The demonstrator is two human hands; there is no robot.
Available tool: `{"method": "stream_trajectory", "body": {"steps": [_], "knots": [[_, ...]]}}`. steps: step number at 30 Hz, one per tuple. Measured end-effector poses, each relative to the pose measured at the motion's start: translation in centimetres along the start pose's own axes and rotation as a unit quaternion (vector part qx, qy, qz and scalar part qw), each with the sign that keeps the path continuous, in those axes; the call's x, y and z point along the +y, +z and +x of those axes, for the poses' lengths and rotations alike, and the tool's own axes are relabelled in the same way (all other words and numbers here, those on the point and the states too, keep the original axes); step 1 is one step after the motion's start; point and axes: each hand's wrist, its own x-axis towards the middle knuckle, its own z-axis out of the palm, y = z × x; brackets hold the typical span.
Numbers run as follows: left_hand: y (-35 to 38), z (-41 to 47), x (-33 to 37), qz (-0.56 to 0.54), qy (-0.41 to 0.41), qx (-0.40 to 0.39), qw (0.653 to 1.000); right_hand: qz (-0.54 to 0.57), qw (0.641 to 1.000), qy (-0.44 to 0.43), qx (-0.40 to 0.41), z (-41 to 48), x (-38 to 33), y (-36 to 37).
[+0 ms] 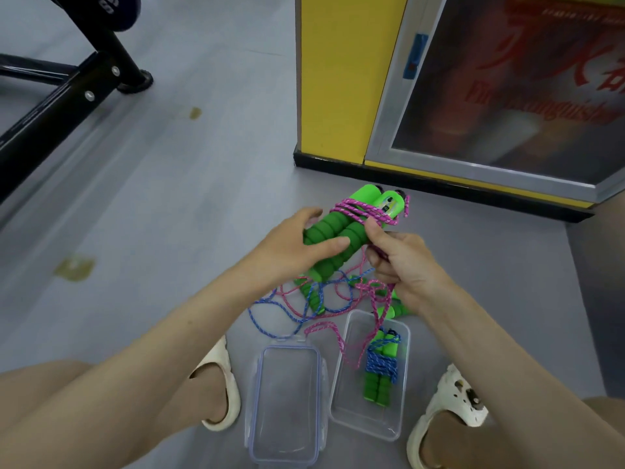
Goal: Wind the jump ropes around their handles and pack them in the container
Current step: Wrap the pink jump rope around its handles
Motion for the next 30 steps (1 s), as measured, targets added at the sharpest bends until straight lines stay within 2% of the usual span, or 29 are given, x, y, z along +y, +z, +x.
{"method": "stream_trajectory", "body": {"steps": [2,4,6,7,10,12,14,17,21,27,28,30], "knots": [[-0.4,-0.2,0.0,-0.115,-0.08,-0.078,0.987,0.001,0.999,-0.007,-0.052,-0.2,0.0,-0.3],[-0.5,-0.5,-0.2,-0.19,-0.123,-0.157,0.961,-0.008,0.996,-0.008,-0.083,-0.3,0.1,-0.5],[-0.4,-0.8,-0.2,-0.241,-0.132,-0.19,0.942,-0.005,0.995,-0.003,-0.096,-0.3,0.2,-0.8],[-0.3,-0.8,-0.1,-0.241,-0.127,-0.184,0.944,-0.004,0.995,0.0,-0.095,-0.3,0.3,-0.8],[0.2,-0.5,0.1,-0.191,-0.1,-0.092,0.972,-0.016,0.998,0.003,-0.056,-0.3,0.6,-1.0],[0.6,-0.1,-0.1,-0.061,-0.039,0.002,0.997,-0.067,0.998,-0.011,-0.015,-0.3,0.8,-1.0],[1.0,-0.1,-0.4,0.118,0.018,0.083,0.989,-0.124,0.992,-0.026,0.006,-0.4,0.9,-0.9],[1.6,-0.8,-0.2,0.214,0.052,0.147,0.964,-0.178,0.983,-0.044,0.015,-0.4,0.9,-0.8],[2.3,-1.1,-0.3,0.275,0.107,0.18,0.938,-0.259,0.963,-0.067,0.04,-0.3,1.3,-0.8],[2.6,-1.2,-0.3,0.275,0.103,0.171,0.941,-0.315,0.942,-0.073,0.086,-0.4,0.9,-0.8],[2.6,-1.2,-0.4,0.281,0.108,0.174,0.938,-0.306,0.945,-0.065,0.096,-0.4,0.8,-0.8],[2.7,-1.2,-0.4,0.298,0.118,0.185,0.929,-0.215,0.971,-0.031,0.099,-0.5,0.8,-0.8]]}}
